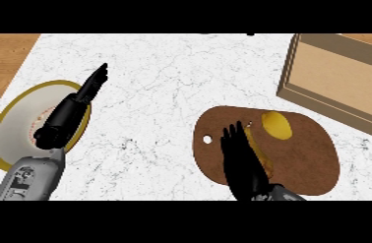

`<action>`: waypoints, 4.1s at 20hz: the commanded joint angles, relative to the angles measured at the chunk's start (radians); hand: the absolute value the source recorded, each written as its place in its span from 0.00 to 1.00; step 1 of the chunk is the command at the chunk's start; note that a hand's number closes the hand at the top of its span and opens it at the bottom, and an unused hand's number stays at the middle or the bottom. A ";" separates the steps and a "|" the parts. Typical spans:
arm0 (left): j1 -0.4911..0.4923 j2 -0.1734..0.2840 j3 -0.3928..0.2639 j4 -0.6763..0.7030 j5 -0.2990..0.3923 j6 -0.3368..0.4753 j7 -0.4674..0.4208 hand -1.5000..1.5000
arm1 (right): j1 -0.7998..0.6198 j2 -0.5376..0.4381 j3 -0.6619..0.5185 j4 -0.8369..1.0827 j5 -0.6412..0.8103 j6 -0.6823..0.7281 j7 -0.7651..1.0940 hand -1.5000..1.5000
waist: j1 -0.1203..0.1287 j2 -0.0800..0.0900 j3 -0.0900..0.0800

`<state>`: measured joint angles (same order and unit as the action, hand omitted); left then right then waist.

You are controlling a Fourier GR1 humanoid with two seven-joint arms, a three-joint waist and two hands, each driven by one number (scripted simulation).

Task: Pick the pear from the cutting board and place it in the cardboard box

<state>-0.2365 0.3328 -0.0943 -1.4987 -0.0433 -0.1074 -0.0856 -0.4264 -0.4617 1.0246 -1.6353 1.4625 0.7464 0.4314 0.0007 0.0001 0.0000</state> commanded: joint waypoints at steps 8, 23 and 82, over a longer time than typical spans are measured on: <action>0.037 0.009 0.063 -0.097 0.016 -0.080 0.057 0.50 | 0.038 -0.032 -0.120 0.087 0.070 -0.110 -0.159 0.00 | 0.003 -0.001 0.000; 0.039 -0.012 0.074 -0.046 -0.030 -0.075 -0.010 0.50 | 0.119 0.035 -0.300 0.094 -0.179 -0.474 -0.455 1.00 | -0.009 0.014 0.006; -0.069 -0.099 0.070 -0.002 -0.085 -0.081 0.020 0.50 | -0.525 -0.415 -1.059 1.319 -0.557 -0.324 -1.212 0.00 | 0.061 0.027 0.004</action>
<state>-0.2781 0.2443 -0.0349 -1.5266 -0.1240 -0.2042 -0.0695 -0.9086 -0.8891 -0.0372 -0.3779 0.9028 0.3950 -0.6768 0.0643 0.0257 0.0036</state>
